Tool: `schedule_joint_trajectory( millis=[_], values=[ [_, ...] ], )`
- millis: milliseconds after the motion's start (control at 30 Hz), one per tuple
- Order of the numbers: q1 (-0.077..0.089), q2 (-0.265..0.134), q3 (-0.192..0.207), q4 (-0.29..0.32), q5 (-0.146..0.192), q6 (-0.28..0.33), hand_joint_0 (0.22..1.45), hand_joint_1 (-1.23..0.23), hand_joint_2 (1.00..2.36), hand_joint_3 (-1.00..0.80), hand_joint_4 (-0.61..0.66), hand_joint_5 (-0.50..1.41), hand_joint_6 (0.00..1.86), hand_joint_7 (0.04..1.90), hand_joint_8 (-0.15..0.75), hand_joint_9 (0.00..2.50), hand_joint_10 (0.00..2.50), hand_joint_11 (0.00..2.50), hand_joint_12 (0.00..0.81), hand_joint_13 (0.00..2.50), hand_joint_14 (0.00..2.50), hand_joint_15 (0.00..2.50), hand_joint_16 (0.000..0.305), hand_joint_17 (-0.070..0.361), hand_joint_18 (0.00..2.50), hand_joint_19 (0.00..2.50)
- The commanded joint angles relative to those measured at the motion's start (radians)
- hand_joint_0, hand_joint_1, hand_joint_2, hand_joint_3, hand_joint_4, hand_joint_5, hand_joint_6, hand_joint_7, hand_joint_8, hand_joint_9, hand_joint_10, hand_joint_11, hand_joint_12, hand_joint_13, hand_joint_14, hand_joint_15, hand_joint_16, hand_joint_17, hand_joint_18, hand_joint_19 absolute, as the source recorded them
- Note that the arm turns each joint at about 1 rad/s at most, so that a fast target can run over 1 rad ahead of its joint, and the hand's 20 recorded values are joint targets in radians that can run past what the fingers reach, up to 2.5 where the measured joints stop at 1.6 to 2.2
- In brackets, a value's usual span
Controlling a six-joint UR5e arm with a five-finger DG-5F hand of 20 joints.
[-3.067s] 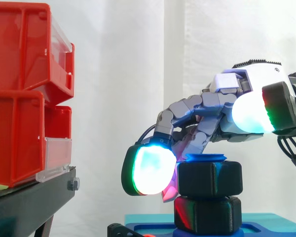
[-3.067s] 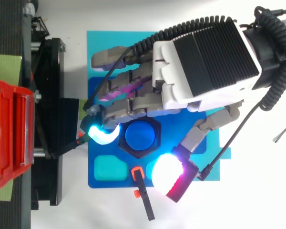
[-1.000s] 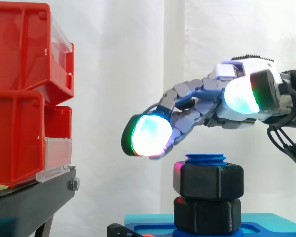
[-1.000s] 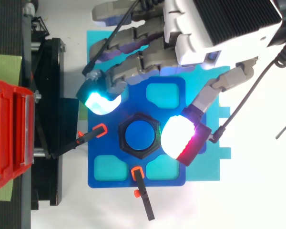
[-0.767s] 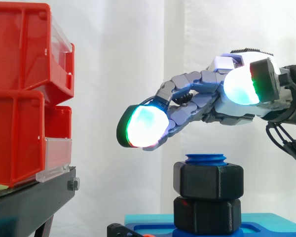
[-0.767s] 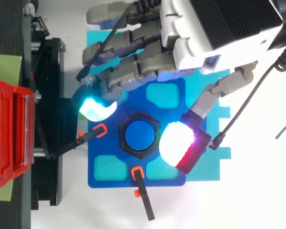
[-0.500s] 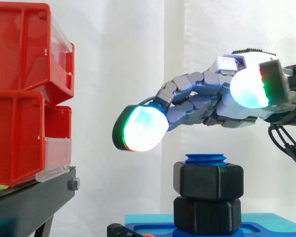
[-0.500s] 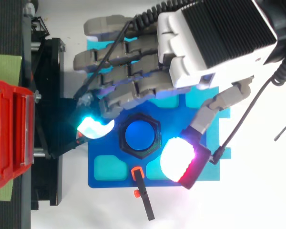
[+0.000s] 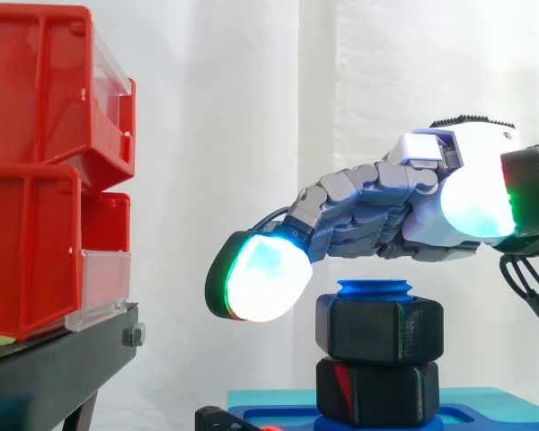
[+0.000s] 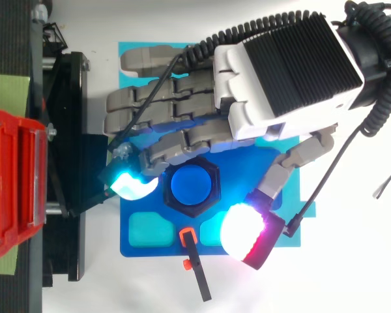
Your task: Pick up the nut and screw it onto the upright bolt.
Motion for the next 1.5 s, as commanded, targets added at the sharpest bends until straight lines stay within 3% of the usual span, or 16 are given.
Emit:
schedule_joint_trajectory(
  millis=[0, 300, 467, 767, 1467],
  values=[
    [0.001, 0.000, -0.002, 0.000, 0.000, 0.000, 0.38, -0.27, 1.00, -0.50, 0.14, -0.20, 0.50, 0.54, 0.222, 0.16, 0.00, 0.00, 0.378, 0.00, 0.00, 0.00, 0.056, 0.126, 0.00, 0.00],
    [0.001, 0.000, -0.002, -0.004, 0.000, -0.003, 0.39, -0.27, 1.00, -0.50, 0.15, -0.19, 0.50, 0.57, 0.227, 0.20, 0.00, 0.00, 0.378, 0.00, 0.00, 0.00, 0.054, 0.121, 0.00, 0.00],
    [-0.001, 0.000, -0.034, 0.007, 0.000, -0.002, 0.39, -0.27, 1.00, -0.50, 0.16, -0.18, 0.50, 0.59, 0.230, 0.21, 0.00, 0.00, 0.377, 0.00, 0.00, 0.00, 0.053, 0.120, 0.00, 0.00],
    [-0.006, 0.000, -0.036, 0.016, 0.000, -0.002, 0.39, -0.27, 1.00, -0.50, 0.17, -0.17, 0.50, 0.63, 0.243, 0.25, 0.00, 0.00, 0.377, 0.00, 0.00, 0.00, 0.053, 0.118, 0.00, 0.00],
    [-0.018, 0.000, -0.056, 0.033, -0.006, -0.005, 0.42, -0.31, 1.00, -0.50, 0.22, -0.11, 0.50, 0.87, 0.273, 0.47, 0.00, 0.00, 0.377, 0.11, 0.00, 0.00, 0.047, 0.106, 0.00, 0.00]
  ],
)
